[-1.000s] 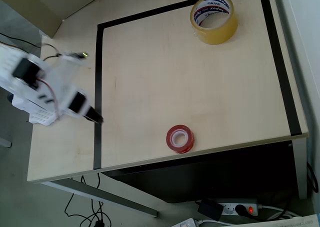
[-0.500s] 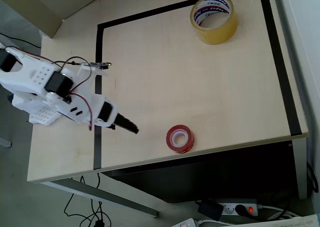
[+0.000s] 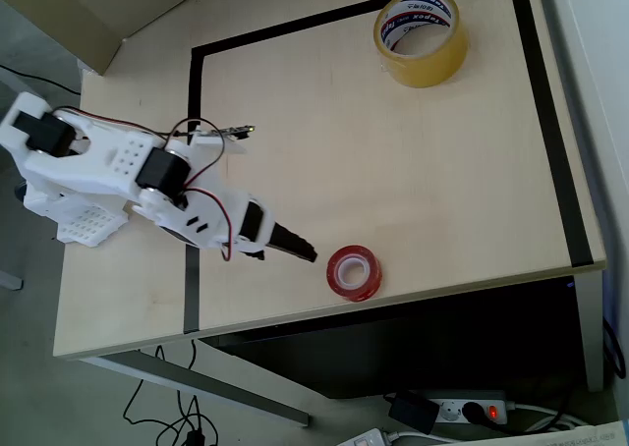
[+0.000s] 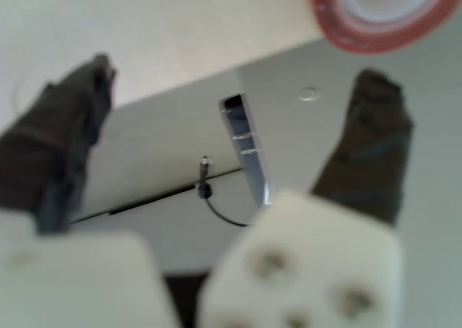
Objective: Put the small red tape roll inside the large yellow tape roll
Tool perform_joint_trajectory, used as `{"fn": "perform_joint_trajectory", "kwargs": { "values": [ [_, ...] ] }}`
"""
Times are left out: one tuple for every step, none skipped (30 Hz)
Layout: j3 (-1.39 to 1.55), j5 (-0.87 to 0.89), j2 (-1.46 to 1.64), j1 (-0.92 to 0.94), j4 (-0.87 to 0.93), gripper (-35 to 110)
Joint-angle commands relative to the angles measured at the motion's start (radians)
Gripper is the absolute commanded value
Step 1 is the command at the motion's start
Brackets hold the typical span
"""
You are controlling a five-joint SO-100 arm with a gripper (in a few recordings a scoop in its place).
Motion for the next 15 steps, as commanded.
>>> {"fn": "perform_joint_trajectory", "kwargs": {
  "values": [
    [-0.282, -0.011, -0.081, 0.011, 0.072, 34],
    [-0.368, -0.011, -0.137, 0.012, 0.109, 34],
    [-0.474, -0.006, -0.204, 0.012, 0.153, 34],
    [-0.601, -0.005, -0.284, 0.012, 0.21, 34],
    [-0.773, -0.005, -0.379, 0.012, 0.281, 34],
    [-0.931, -0.003, -0.474, 0.011, 0.328, 34],
    [-0.928, -0.006, -0.479, 0.009, 0.325, 34],
    [-0.936, -0.005, -0.488, 0.002, 0.325, 34],
    [-0.937, -0.005, -0.499, -0.002, 0.325, 34],
    [-0.942, -0.005, -0.508, -0.005, 0.325, 34],
    [-0.945, -0.005, -0.518, -0.009, 0.325, 34],
    [-0.946, -0.005, -0.526, -0.012, 0.325, 33],
    [-0.951, -0.003, -0.535, -0.014, 0.325, 33],
    [-0.957, -0.003, -0.545, -0.015, 0.325, 33],
    [-0.957, -0.003, -0.549, -0.017, 0.325, 30]
  ]
}}
